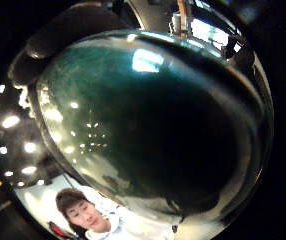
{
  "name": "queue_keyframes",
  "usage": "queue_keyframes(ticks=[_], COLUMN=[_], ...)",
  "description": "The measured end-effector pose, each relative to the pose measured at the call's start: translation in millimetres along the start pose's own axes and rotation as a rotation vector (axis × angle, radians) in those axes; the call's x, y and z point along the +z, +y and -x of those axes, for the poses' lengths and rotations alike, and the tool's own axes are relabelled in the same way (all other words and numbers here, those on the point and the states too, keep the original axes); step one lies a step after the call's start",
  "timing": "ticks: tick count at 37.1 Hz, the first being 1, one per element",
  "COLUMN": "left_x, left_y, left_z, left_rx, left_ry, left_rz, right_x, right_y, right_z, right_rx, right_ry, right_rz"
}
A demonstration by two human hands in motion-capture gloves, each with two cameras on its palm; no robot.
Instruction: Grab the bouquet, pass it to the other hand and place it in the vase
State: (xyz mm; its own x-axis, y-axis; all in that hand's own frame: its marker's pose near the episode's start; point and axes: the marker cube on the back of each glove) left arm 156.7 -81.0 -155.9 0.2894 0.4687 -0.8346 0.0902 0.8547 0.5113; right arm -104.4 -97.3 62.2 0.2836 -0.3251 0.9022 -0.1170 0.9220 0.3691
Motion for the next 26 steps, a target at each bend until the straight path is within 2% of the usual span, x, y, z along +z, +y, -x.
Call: queue_keyframes(ticks=[5, 9, 12, 16, 20, 26], left_x=[-23, -48, -67, -83, -95, -111], left_y=[-18, -40, -55, -68, -82, -96], left_z=[-31, -41, -46, -43, -30, 4], left_rx=[0.097, 0.182, 0.221, 0.229, 0.230, 0.201], left_ry=[-0.074, -0.129, -0.154, -0.171, -0.186, -0.194], left_rz=[-0.103, -0.239, -0.323, -0.377, -0.429, -0.494], right_x=[-11, -23, -34, -45, -53, -58], right_y=[5, 8, 9, 11, 4, 2], right_z=[-7, -22, -35, -44, -55, -54], right_rx=[-0.047, -0.072, -0.036, 0.027, -0.042, 0.050], right_ry=[0.051, -0.002, 0.007, 0.090, 0.110, 0.108], right_rz=[0.083, 0.077, 0.041, 0.009, -0.003, -0.018])
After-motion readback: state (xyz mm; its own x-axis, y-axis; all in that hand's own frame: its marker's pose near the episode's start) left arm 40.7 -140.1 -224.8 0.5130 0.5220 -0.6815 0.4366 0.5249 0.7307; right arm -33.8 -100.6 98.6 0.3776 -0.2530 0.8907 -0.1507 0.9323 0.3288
